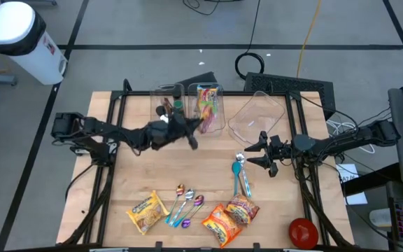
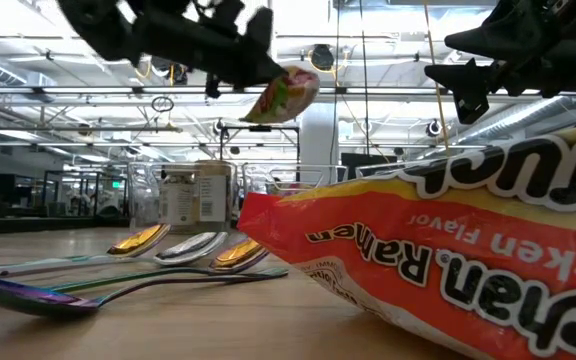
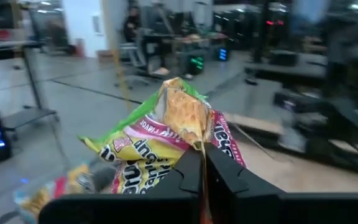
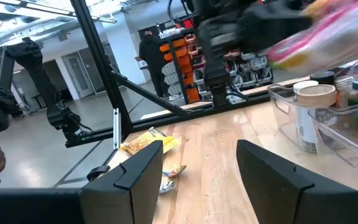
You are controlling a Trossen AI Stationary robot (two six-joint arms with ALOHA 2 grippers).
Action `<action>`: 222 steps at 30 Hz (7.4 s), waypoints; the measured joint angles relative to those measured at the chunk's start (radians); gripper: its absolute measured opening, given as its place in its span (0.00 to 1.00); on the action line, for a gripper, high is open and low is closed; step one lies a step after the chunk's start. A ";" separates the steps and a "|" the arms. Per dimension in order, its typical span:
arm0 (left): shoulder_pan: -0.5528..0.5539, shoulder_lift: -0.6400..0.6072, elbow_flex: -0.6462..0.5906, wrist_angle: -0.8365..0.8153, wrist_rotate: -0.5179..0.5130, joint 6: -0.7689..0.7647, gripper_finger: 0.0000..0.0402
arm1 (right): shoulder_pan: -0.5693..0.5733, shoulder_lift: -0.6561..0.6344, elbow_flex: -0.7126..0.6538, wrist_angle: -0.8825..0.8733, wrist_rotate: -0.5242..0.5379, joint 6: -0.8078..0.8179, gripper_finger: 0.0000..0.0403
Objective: Pick & Place Food Item
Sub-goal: Put the green noodle pack into the middle transparent bin, then put the yellow noodle pack into the middle transparent bin
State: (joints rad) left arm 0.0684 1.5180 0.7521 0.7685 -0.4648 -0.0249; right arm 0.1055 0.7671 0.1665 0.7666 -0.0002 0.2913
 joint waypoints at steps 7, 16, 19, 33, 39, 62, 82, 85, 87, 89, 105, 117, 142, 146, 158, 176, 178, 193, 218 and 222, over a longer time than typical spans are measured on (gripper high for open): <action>0.131 0.122 0.126 -0.007 0.010 0.013 0.01 | 0.000 0.000 0.000 0.000 0.003 0.000 0.49; 0.219 0.361 0.264 -0.010 -0.050 -0.031 0.01 | 0.000 0.000 0.000 0.000 0.003 0.003 0.49; 0.237 0.420 0.290 -0.011 -0.061 -0.058 0.02 | 0.000 0.000 0.000 0.000 0.003 0.003 0.49; 0.264 0.526 0.338 -0.051 -0.083 -0.139 0.05 | 0.000 0.000 0.000 0.000 0.003 0.000 0.49; 0.265 0.526 0.338 -0.063 0.001 -0.198 0.05 | 0.000 0.000 0.000 0.000 0.003 0.000 0.49; 0.268 0.432 0.338 -0.161 0.159 -0.051 0.59 | 0.000 0.000 0.000 -0.003 0.000 0.003 0.49; -0.006 -0.324 0.338 -1.283 0.316 -0.241 0.60 | 0.000 0.000 0.000 -0.012 0.000 0.003 0.49; -0.085 -0.363 0.338 -1.471 0.403 -0.375 0.60 | 0.000 0.000 0.000 -0.012 0.000 0.003 0.49; -0.161 -0.364 0.338 -1.581 0.411 -0.456 0.60 | 0.000 0.000 0.000 -0.011 0.000 0.003 0.49; -0.246 -0.361 0.338 -1.656 0.400 -0.526 0.60 | 0.000 0.000 0.000 -0.008 0.000 0.003 0.49; -0.635 -0.133 0.338 -1.629 0.370 -0.908 0.60 | 0.000 0.000 0.000 -0.008 0.000 0.014 0.49; -0.666 -0.059 0.255 -1.634 0.366 -0.969 0.59 | 0.000 0.000 0.000 -0.007 0.000 0.020 0.49; -0.619 -0.300 -0.268 -0.988 0.536 -1.171 0.59 | 0.000 0.000 0.000 0.008 -0.001 0.019 0.49; -0.618 -0.299 -0.268 -0.974 0.529 -1.176 0.59 | 0.000 0.000 0.000 0.008 -0.001 0.022 0.49; -0.619 -0.299 -0.268 -0.982 0.509 -1.188 0.21 | 0.000 0.000 0.000 0.008 -0.001 0.022 0.49; -0.609 -0.433 -0.211 -0.983 0.338 -0.950 0.01 | 0.000 0.000 0.000 0.008 -0.001 0.022 0.49; -0.608 -0.469 -0.184 -0.983 0.271 -0.875 0.01 | 0.000 0.000 0.000 0.008 -0.001 0.022 0.49; -0.447 -0.532 -0.048 -0.754 -0.104 -0.226 0.01 | 0.000 0.000 0.000 0.008 -0.001 0.019 0.49; 0.157 -0.102 -0.047 0.188 0.253 -0.043 0.01 | 0.000 0.000 0.000 -0.015 -0.001 0.011 0.49; 0.225 -0.017 -0.029 0.211 0.264 -0.176 0.01 | 0.000 0.000 0.000 -0.015 0.000 0.011 0.49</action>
State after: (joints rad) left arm 0.2938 1.5014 0.7231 0.9798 -0.2012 -0.2005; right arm 0.1059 0.7671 0.1661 0.7513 -0.0006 0.3019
